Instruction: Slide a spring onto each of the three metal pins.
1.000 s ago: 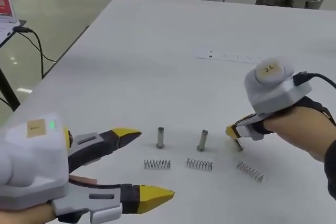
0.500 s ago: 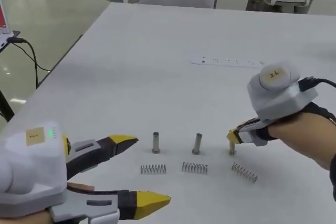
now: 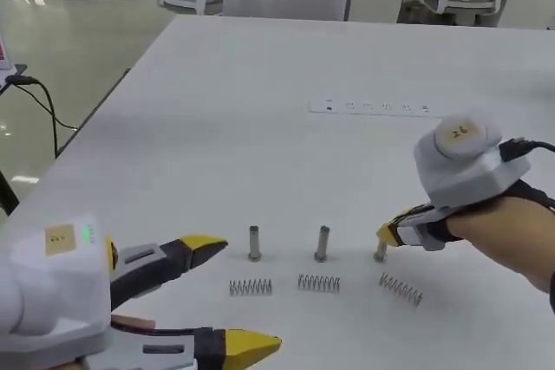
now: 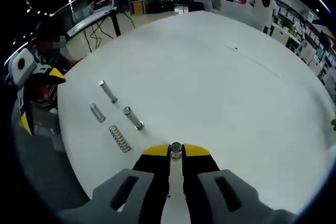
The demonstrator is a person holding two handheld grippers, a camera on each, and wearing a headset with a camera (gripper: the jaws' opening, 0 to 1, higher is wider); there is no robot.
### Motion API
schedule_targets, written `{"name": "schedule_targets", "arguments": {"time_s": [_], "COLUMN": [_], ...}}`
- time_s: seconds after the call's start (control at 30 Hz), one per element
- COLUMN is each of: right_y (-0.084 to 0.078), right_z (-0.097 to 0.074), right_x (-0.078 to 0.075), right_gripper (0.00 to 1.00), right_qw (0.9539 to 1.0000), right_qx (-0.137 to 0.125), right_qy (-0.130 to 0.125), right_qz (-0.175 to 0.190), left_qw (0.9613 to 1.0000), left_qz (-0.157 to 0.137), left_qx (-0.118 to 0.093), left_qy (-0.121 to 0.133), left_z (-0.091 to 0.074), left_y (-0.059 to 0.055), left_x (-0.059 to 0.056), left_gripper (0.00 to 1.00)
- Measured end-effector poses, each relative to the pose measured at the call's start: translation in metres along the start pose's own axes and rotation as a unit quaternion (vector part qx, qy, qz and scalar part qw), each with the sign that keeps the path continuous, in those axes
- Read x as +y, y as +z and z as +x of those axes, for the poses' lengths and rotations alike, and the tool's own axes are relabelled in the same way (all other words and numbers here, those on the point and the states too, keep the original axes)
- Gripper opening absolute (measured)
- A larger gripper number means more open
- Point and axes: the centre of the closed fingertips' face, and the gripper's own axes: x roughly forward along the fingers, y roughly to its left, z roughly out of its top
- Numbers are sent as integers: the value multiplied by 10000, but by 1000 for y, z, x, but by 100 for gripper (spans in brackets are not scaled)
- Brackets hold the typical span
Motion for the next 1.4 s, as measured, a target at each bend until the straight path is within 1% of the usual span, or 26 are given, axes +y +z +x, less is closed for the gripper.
{"name": "schedule_targets", "arguments": {"time_s": [0.23,0.47,0.63,0.87,1.0,1.07,1.13,1.2,1.27,1.3,1.4], "right_y": [-1,-6,-6,-7,-15,-21,-28,-37,-46,-53,-63], "right_z": [0,3,4,-6,-13,-17,-19,-19,-16,-15,-11], "right_x": [3,1,-1,-6,-3,1,6,11,12,14,17], "right_gripper": [5,6,9,12,13,14,15,15,15,15,15], "right_qw": [9999,9999,9999,9998,9997,9996,9992,9982,9971,9957,9935], "right_qx": [-17,23,8,-92,-65,-36,39,172,322,466,659], "right_qy": [14,33,53,-8,-8,50,116,200,253,323,360], "right_qz": [-103,-141,-142,-155,-223,-291,-392,-532,-643,-738,-854], "left_qw": [10000,10000,10000,10000,10000,10000,10000,9999,9999,9999,9999], "left_qz": [1,19,19,19,6,6,2,8,10,13,17], "left_qx": [26,74,78,91,84,88,86,94,95,98,103], "left_qy": [-2,-9,-4,-10,-20,-29,-38,-48,-60,-63,-68], "left_z": [0,0,0,1,1,1,1,2,2,2,2], "left_y": [-1,-3,-4,-4,-4,-4,-4,-4,-4,-3,-4], "left_x": [0,0,0,0,-1,-1,-2,-2,-3,-3,-3], "left_gripper": [69,68,68,68,68,68,68,68,68,68,68]}}
